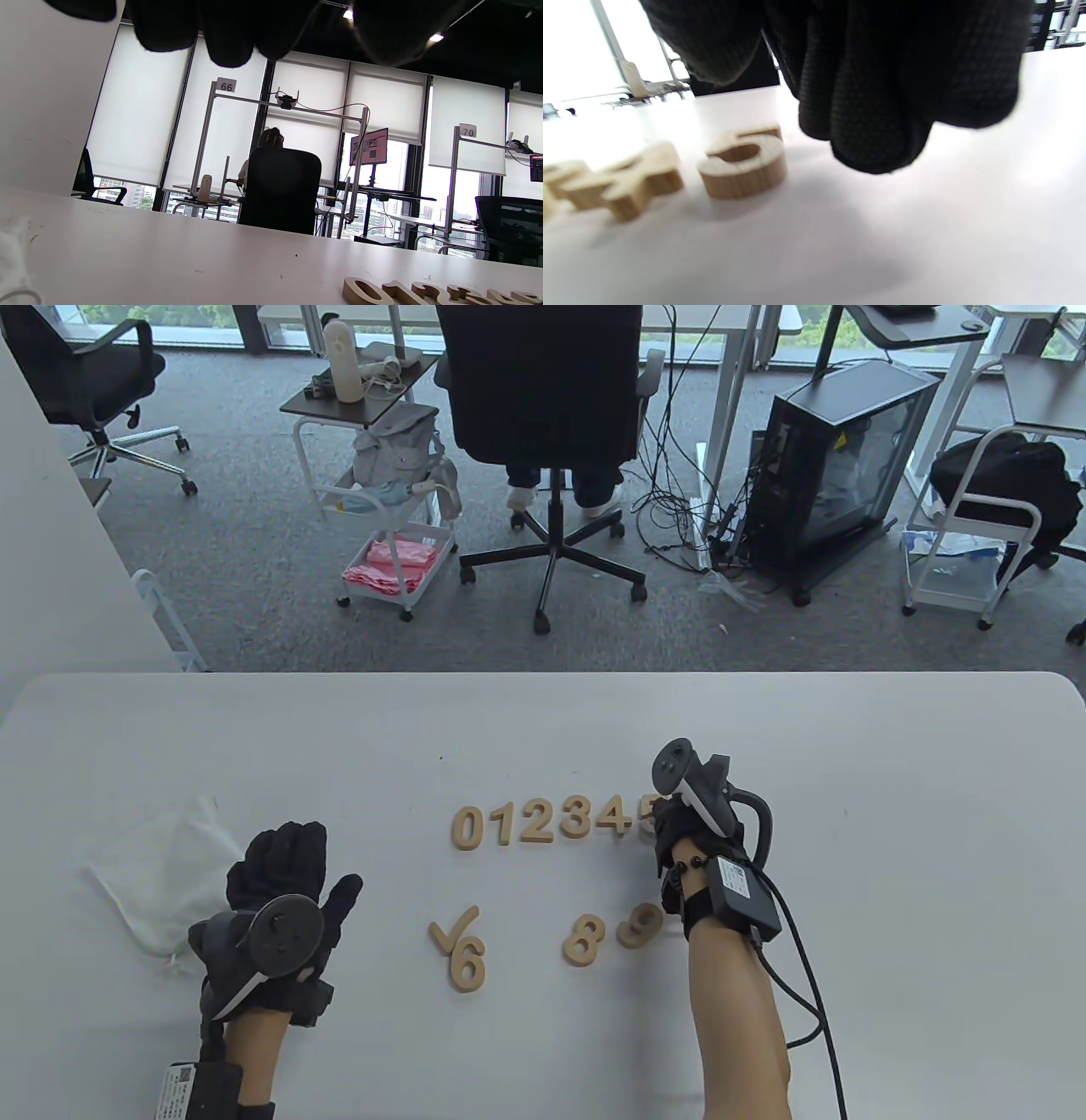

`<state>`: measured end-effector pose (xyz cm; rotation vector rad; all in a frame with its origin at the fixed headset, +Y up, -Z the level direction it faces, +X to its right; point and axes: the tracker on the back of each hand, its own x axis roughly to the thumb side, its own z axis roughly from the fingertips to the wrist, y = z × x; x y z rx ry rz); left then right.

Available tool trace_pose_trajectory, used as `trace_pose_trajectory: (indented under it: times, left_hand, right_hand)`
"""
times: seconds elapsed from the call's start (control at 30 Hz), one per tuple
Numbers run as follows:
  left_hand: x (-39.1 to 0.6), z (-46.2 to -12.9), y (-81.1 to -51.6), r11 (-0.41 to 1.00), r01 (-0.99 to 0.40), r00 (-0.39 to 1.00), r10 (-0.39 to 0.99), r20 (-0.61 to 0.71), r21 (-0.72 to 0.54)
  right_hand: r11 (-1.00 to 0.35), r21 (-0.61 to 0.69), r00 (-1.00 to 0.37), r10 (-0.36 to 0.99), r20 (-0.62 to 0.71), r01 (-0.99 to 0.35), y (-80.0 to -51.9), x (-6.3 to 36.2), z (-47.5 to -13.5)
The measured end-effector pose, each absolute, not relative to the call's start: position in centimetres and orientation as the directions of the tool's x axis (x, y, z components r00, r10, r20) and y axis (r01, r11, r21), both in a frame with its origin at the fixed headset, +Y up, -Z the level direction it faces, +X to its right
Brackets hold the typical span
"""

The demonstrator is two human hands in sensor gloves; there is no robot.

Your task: Empty bag and arrange number blocks in order

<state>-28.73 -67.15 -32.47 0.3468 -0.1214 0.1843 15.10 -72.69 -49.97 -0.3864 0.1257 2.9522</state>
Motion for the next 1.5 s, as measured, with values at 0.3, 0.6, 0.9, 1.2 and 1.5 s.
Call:
trace_pose_trajectory:
  times: [0.3,0.6,0.9,1.2,1.5]
  left_hand:
    - [-28.4,-32.3,-67.1,0.921,-0.204,0.973,0.154,0.170,0.332]
    - [-28.2,-32.2,-67.2,0.919,-0.208,0.971,0.153,0.184,0.334]
    - [-28.1,-32.3,-67.3,0.919,-0.221,0.968,0.165,0.189,0.325]
    - [-28.0,-32.2,-67.3,0.921,-0.214,0.969,0.159,0.188,0.325]
    - [-28.2,-32.2,-67.3,0.923,-0.208,0.972,0.157,0.175,0.324]
  right_hand:
    - [-0.969,-0.013,-0.958,0.243,0.153,-0.248,-66.7,11.4,-42.4]
    - [-0.978,0.019,-0.874,0.196,0.445,-0.210,-65.9,3.6,-35.3]
    - [-0.999,0.033,-0.825,-0.006,0.565,0.029,-70.9,-4.3,-33.1]
    - [-0.989,0.103,-0.800,-0.021,0.600,0.104,-75.9,-7.4,-33.0]
    - [-0.984,0.093,-0.806,-0.069,0.588,0.153,-77.2,-8.6,-33.0]
